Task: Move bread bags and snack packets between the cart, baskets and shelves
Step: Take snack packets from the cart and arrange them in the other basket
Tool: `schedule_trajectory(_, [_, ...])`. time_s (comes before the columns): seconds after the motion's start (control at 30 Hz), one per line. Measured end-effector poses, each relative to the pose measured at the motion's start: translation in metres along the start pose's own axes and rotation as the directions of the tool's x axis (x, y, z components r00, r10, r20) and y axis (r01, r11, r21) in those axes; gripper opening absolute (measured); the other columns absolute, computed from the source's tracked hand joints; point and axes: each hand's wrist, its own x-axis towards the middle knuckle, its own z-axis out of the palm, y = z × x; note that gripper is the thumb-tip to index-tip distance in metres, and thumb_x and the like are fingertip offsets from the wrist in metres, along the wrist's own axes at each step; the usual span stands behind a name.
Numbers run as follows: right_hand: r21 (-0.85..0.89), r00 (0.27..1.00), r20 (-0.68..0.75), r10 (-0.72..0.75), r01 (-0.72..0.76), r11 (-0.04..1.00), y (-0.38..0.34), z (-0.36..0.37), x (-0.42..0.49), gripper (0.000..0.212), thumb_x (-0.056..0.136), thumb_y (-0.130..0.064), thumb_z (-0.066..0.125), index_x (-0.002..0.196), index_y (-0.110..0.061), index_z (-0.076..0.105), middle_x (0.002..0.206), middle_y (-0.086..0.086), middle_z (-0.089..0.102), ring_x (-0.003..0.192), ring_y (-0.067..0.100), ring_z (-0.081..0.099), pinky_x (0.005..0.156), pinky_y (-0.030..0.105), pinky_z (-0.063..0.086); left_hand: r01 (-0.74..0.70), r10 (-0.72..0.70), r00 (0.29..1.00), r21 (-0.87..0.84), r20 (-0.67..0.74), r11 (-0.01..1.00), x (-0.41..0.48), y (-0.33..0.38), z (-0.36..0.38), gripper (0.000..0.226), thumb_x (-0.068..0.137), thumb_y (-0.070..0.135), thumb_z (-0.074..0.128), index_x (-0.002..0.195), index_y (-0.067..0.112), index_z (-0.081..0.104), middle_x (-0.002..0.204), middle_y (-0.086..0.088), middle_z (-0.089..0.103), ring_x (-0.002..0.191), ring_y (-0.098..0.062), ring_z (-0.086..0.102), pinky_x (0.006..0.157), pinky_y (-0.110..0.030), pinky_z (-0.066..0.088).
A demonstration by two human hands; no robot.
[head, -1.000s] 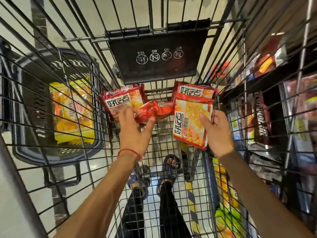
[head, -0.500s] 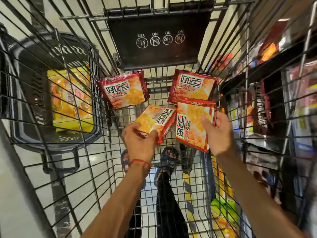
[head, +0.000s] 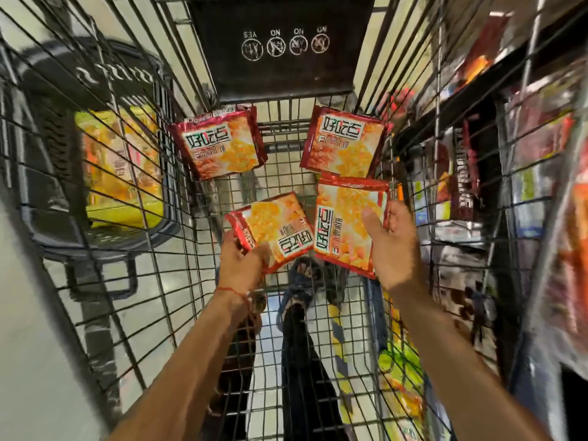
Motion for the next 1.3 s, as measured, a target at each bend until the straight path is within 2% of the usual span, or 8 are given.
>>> schedule_trajectory(0.1, [0.039,0.999,-0.026,0.039,-0.038,0.998,-0.012,-0.011,-0.025,0.006,0.105,-0.027,0.063,0.105,-0.030,0.058,0.094,-0.010,0.066,0.081,0.006,0.060,0.073,0.008,0.047,-0.016,0.013,0.998,0.049,0.066,0.999,-0.027,0.010,-0.009,0.039,0.095,-0.015,0.053,0.127,0.008,0.051,0.103,-0.001,0.070,0.088,-0.016,0.070,0.062,-0.023,0.060])
schedule_trajectory(0.3, [0.102,0.998,-0.045,0.047,-0.042,0.994,-0.041,-0.042,-0.108,0.009,0.104,-0.037,0.063,0.112,-0.036,0.059,0.111,-0.007,0.069,0.097,0.009,0.065,0.101,0.037,0.054,-0.038,0.034,0.992,0.026,0.124,0.999,-0.087,0.028,-0.045,0.044,0.099,-0.006,0.054,0.134,0.019,0.049,0.096,0.000,0.065,0.086,-0.017,0.061,0.087,-0.037,0.051])
schedule_trajectory(0.4, [0.059,0.994,-0.112,0.009,-0.003,0.998,-0.059,-0.057,-0.161,0.048,0.102,-0.042,0.061,0.146,-0.025,0.052,0.112,-0.036,0.055,0.095,-0.006,0.059,0.095,0.013,0.047,-0.148,0.138,0.973,0.040,0.187,0.988,-0.123,0.040,-0.066,0.039,0.100,-0.004,0.051,0.128,0.024,0.053,0.096,0.006,0.064,0.087,-0.016,0.060,0.086,-0.035,0.049])
schedule_trajectory(0.47, [0.056,0.990,-0.143,-0.007,0.015,0.998,-0.068,-0.064,-0.195,0.036,0.104,-0.041,0.060,0.139,-0.035,0.058,0.115,-0.038,0.053,0.096,-0.017,0.058,0.091,0.001,0.039,-0.229,0.202,0.946,0.083,0.252,0.970,-0.150,0.046,-0.083,0.041,0.102,0.001,0.051,0.133,0.027,0.047,0.099,0.009,0.063,0.087,-0.011,0.059,0.083,-0.033,0.049])
schedule_trajectory(0.7, [0.086,0.955,-0.292,-0.051,0.080,0.993,-0.084,-0.078,-0.309,0.045,0.101,-0.060,0.056,0.135,-0.032,0.063,0.131,-0.012,0.069,0.124,0.007,0.064,0.111,0.048,0.050,-0.416,0.368,0.829,0.023,0.421,0.909,-0.223,0.050,-0.151,0.032,0.104,-0.007,0.036,0.111,0.020,0.051,0.061,0.007,0.048,0.049,-0.003,0.045,0.053,-0.020,0.039])
schedule_trajectory(0.83, [0.077,0.957,-0.279,-0.081,0.107,0.991,-0.092,-0.080,-0.359,0.040,0.105,-0.052,0.053,0.130,-0.025,0.067,0.124,-0.008,0.071,0.114,0.006,0.065,0.099,0.038,0.053,-0.449,0.408,0.819,0.008,0.403,0.894,-0.260,0.046,-0.198,0.028,0.105,-0.001,0.047,0.126,0.017,0.049,0.093,0.004,0.064,0.069,0.005,0.066,0.064,-0.013,0.053])
schedule_trajectory(1.0, [0.070,0.981,-0.169,-0.095,0.108,0.992,-0.089,-0.078,-0.397,0.023,0.110,-0.034,0.047,0.119,-0.023,0.065,0.097,-0.015,0.070,0.079,-0.012,0.065,0.065,0.010,0.051,-0.457,0.426,0.829,-0.001,0.362,0.890,-0.295,0.024,-0.253,0.029,0.096,0.023,0.066,0.123,0.024,0.057,0.107,0.001,0.073,0.091,-0.019,0.073,0.070,-0.027,0.061])
schedule_trajectory(1.3, [0.041,0.985,0.122,-0.124,0.120,0.992,-0.067,-0.046,-0.435,0.030,0.105,-0.054,0.050,0.115,-0.032,0.068,0.106,-0.001,0.076,0.093,0.015,0.071,0.078,0.029,0.058,-0.354,0.356,0.891,-0.061,0.283,0.933,-0.342,-0.054,-0.345,0.096,0.039,0.038,0.101,0.125,0.023,0.060,0.114,-0.008,0.076,0.100,-0.026,0.075,0.076,-0.036,0.063])
